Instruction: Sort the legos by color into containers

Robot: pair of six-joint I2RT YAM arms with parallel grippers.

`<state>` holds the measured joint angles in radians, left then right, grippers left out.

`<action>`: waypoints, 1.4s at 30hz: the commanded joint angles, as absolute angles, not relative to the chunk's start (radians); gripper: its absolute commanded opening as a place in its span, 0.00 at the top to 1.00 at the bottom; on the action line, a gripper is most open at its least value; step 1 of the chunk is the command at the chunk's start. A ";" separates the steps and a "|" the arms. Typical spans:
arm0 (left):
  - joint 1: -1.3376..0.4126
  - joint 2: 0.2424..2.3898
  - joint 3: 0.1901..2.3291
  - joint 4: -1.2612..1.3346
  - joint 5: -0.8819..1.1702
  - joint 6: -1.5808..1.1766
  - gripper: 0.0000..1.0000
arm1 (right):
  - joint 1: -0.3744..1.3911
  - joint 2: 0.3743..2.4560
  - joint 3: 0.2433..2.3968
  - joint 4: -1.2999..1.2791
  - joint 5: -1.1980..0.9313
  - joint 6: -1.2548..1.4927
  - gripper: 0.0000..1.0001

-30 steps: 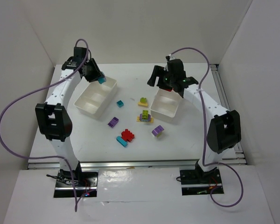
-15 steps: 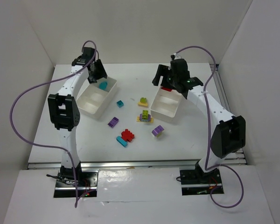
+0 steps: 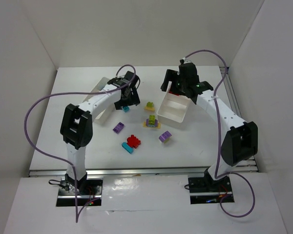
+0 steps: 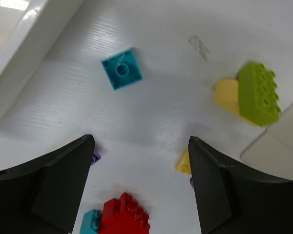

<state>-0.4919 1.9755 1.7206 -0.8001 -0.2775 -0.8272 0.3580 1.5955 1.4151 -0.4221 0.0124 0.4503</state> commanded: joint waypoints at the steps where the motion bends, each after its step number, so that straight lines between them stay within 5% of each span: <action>1: -0.469 2.019 1.735 -0.810 -0.382 -0.942 0.12 | 0.348 1.548 1.407 -0.454 0.029 0.437 0.09; 23: -0.430 2.233 1.858 -0.744 -0.359 -0.908 0.34 | 0.330 1.571 1.428 -0.499 0.020 0.419 0.08; 30: -0.419 2.233 1.821 -0.744 -0.348 -0.908 0.25 | 0.330 1.571 1.419 -0.499 0.020 0.419 0.08; 34: -0.419 2.246 1.831 -0.735 -0.348 -0.878 0.41 | 0.330 1.580 1.419 -0.499 0.020 0.419 0.08; 35: -0.419 2.246 1.842 -0.735 -0.348 -0.877 0.57 | 0.330 1.580 1.419 -0.499 0.020 0.419 0.08; 39: -0.419 2.192 1.864 -0.744 -0.357 -0.836 0.84 | 0.330 1.580 1.419 -0.499 0.020 0.419 0.08; 42: -0.430 2.137 1.897 -0.744 -0.298 -0.790 0.93 | 0.321 1.580 1.408 -0.489 0.020 0.428 0.08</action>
